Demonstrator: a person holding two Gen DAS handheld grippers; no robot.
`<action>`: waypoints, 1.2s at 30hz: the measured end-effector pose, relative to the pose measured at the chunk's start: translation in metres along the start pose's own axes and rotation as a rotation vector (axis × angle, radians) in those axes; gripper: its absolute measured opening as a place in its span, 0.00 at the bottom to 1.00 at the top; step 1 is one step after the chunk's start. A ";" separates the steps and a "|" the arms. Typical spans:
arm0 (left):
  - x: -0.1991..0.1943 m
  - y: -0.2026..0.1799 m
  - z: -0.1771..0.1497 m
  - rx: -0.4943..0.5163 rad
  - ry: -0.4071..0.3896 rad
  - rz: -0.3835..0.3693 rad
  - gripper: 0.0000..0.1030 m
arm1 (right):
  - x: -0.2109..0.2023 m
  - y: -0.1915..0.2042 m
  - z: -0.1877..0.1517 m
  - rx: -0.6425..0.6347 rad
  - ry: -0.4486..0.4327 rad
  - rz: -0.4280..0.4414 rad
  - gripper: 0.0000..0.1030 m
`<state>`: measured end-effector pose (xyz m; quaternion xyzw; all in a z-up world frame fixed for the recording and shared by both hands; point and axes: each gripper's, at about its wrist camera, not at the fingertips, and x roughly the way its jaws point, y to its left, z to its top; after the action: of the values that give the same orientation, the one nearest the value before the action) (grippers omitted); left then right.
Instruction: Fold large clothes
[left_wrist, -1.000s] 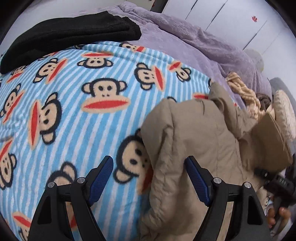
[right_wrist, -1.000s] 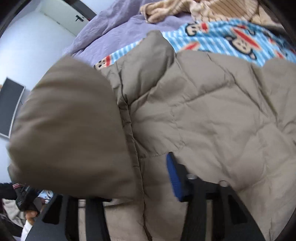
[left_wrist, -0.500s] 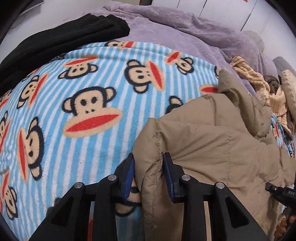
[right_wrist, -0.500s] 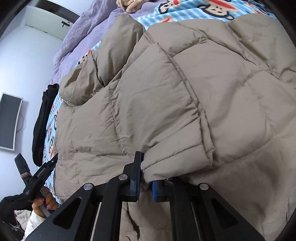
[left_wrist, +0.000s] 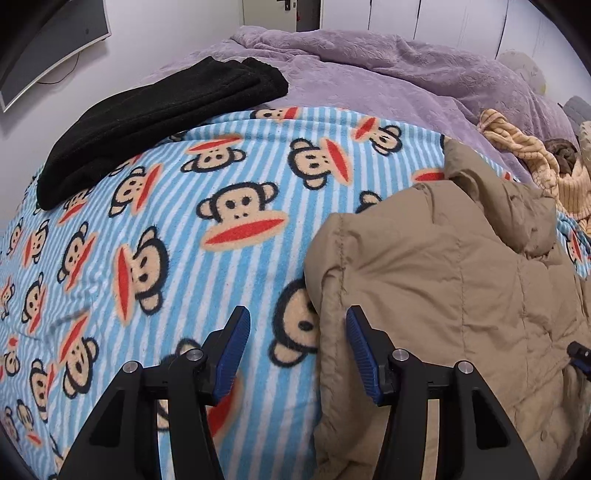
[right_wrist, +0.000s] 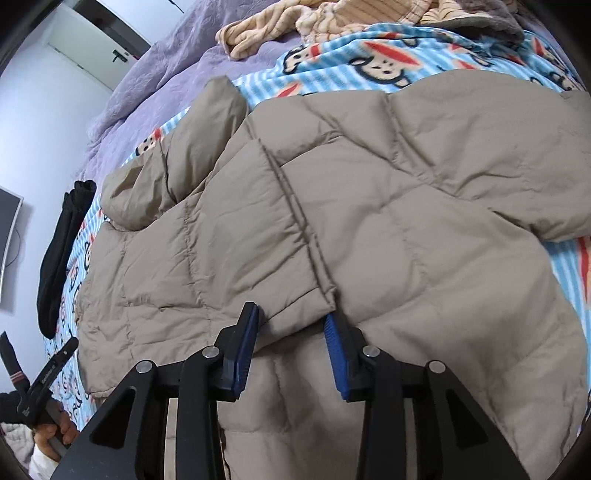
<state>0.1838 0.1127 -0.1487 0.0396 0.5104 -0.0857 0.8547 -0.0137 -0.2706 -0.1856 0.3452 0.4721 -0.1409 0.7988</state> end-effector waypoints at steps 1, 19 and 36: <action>-0.004 -0.005 -0.005 0.011 0.005 0.000 0.54 | -0.004 -0.005 0.000 0.006 -0.002 -0.004 0.39; 0.015 -0.038 -0.037 0.059 0.046 0.052 0.77 | -0.050 -0.050 -0.024 0.016 -0.023 0.035 0.39; -0.061 -0.199 -0.068 0.202 0.104 -0.136 0.78 | -0.108 -0.185 -0.015 0.278 -0.086 0.057 0.74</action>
<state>0.0592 -0.0661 -0.1236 0.0955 0.5444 -0.1923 0.8109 -0.1810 -0.4050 -0.1758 0.4596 0.4034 -0.1967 0.7664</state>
